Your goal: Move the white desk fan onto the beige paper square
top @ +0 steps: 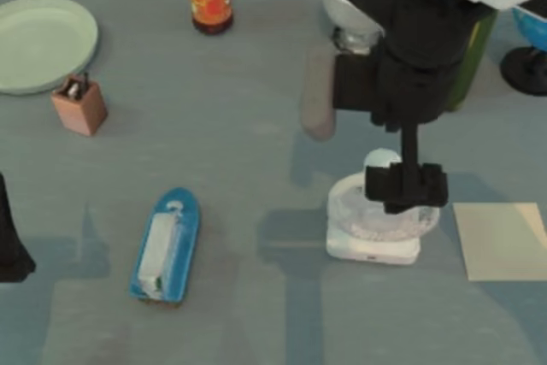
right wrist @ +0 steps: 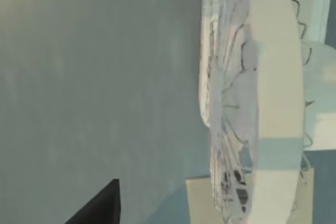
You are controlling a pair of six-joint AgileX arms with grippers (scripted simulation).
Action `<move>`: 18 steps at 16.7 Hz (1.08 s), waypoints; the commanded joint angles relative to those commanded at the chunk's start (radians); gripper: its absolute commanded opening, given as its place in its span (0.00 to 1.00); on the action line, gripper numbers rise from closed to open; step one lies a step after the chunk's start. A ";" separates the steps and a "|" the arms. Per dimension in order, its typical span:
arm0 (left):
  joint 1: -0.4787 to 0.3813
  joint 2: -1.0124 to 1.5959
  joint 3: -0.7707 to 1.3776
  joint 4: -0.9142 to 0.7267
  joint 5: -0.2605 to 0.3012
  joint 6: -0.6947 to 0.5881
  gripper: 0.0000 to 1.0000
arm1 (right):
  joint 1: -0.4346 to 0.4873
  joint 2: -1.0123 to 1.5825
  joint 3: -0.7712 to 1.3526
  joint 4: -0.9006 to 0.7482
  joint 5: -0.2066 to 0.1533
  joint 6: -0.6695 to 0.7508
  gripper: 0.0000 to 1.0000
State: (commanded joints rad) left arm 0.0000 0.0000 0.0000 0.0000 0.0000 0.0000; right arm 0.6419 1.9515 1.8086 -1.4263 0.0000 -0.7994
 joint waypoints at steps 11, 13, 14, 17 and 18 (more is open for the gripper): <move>0.000 0.000 0.000 0.000 0.000 0.000 1.00 | 0.004 0.000 -0.182 0.179 0.000 0.003 0.92; 0.000 0.000 0.000 0.000 0.000 0.000 1.00 | 0.004 0.000 -0.182 0.179 0.000 0.003 0.77; 0.000 0.000 0.000 0.000 0.000 0.000 1.00 | 0.004 0.000 -0.182 0.179 0.000 0.003 0.70; 0.000 0.000 0.000 0.000 0.000 0.000 1.00 | 0.004 0.000 -0.182 0.179 0.000 0.003 0.47; 0.000 0.000 0.000 0.000 0.000 0.000 1.00 | 0.004 0.000 -0.182 0.179 0.000 0.003 0.40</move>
State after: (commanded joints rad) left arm 0.0000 0.0000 0.0000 0.0000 0.0000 0.0000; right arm 0.6462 1.9516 1.6269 -1.2472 0.0000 -0.7966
